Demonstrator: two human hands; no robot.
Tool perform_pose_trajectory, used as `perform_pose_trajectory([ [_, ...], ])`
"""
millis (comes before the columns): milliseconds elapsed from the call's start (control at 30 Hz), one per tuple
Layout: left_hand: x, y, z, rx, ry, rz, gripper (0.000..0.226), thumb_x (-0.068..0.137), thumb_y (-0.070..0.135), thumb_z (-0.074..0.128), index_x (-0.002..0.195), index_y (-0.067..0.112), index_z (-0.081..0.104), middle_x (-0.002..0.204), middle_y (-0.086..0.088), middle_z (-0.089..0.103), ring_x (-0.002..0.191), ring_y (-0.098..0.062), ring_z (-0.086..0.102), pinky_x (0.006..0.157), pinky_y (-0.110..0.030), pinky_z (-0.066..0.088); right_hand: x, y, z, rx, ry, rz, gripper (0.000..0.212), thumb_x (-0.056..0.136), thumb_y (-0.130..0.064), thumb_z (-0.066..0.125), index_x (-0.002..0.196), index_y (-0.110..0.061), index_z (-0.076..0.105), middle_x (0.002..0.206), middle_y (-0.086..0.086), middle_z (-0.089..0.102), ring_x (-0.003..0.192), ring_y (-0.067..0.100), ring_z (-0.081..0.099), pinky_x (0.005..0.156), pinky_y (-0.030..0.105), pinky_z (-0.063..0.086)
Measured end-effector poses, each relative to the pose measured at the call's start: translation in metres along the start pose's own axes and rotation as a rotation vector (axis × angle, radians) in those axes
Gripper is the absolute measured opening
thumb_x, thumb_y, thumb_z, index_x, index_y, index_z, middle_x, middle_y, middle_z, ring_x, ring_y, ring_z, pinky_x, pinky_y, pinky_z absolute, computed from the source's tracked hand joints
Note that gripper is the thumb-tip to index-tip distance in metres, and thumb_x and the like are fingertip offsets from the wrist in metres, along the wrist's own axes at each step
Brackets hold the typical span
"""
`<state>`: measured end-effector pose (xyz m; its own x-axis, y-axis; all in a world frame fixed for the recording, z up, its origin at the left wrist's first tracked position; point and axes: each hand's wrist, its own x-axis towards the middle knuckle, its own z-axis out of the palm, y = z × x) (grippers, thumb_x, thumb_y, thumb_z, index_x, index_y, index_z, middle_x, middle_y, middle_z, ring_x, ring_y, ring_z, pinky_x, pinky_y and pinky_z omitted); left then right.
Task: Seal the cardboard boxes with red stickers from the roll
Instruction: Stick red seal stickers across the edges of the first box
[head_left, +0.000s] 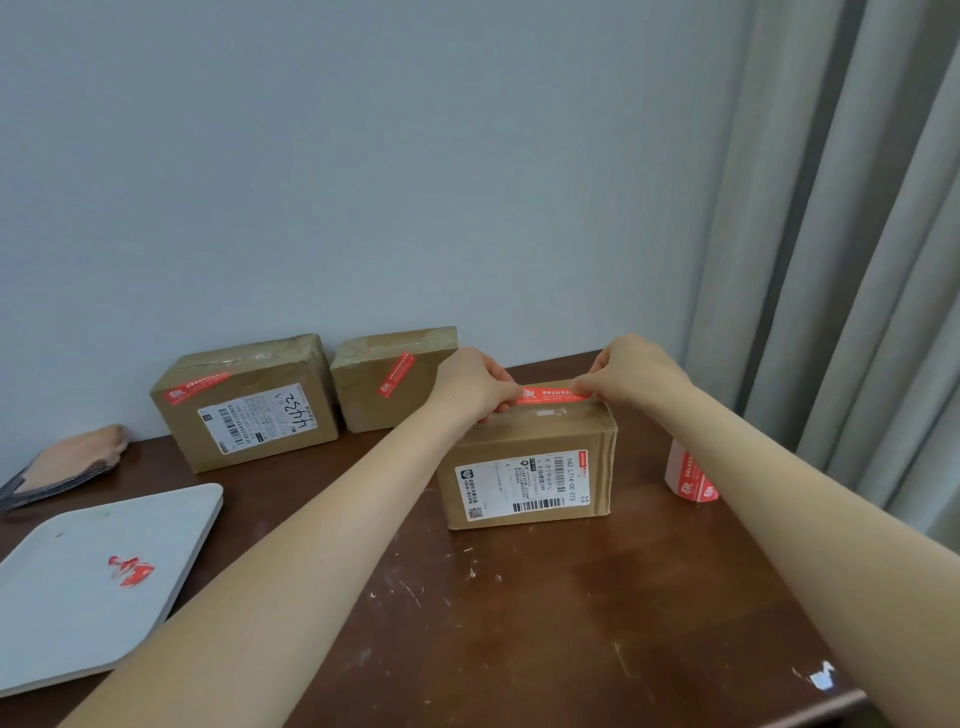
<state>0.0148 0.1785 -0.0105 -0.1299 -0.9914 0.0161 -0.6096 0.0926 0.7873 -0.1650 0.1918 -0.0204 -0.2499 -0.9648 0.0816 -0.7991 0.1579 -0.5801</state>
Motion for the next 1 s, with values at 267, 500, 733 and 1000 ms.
perform_pose_trajectory([
  [267,0.0,-0.005,0.009,0.0,0.016,-0.022,0.046,0.077,0.014,0.075,0.117,0.014,0.051,0.07,-0.004,0.064,0.047,-0.009,0.051,0.044,-0.02,0.038,-0.004,0.001,0.002,-0.049,0.022,0.021,0.03,0.074,-0.029,0.068,0.093,-0.005,0.073,0.082,0.008,0.072,0.065,0.018,0.054,0.059,0.029,0.043],
  [500,0.001,-0.005,0.012,0.119,0.044,0.034,0.045,0.079,0.016,0.072,0.119,0.015,0.052,0.07,0.001,0.063,0.049,-0.005,0.052,0.054,-0.022,0.044,-0.006,0.0,0.003,-0.073,0.035,0.023,0.026,0.074,-0.028,0.068,0.089,-0.008,0.073,0.088,0.009,0.073,0.068,0.02,0.058,0.061,0.029,0.045],
  [733,-0.002,-0.002,0.016,0.225,0.043,0.039,0.047,0.077,0.02,0.071,0.121,0.016,0.054,0.105,-0.006,0.067,0.102,-0.026,0.064,0.087,-0.041,0.054,-0.006,0.0,0.006,-0.089,0.034,0.032,0.025,0.072,-0.026,0.068,0.089,-0.007,0.073,0.09,0.009,0.073,0.066,0.019,0.057,0.06,0.029,0.045],
  [1000,-0.003,0.001,0.017,0.256,0.031,0.044,0.046,0.076,0.018,0.071,0.12,0.015,0.056,0.103,-0.006,0.068,0.099,-0.026,0.065,0.087,-0.042,0.054,-0.005,0.001,0.007,-0.098,0.031,0.028,0.023,0.073,-0.026,0.069,0.087,-0.008,0.073,0.093,0.008,0.073,0.079,0.022,0.068,0.067,0.032,0.053],
])
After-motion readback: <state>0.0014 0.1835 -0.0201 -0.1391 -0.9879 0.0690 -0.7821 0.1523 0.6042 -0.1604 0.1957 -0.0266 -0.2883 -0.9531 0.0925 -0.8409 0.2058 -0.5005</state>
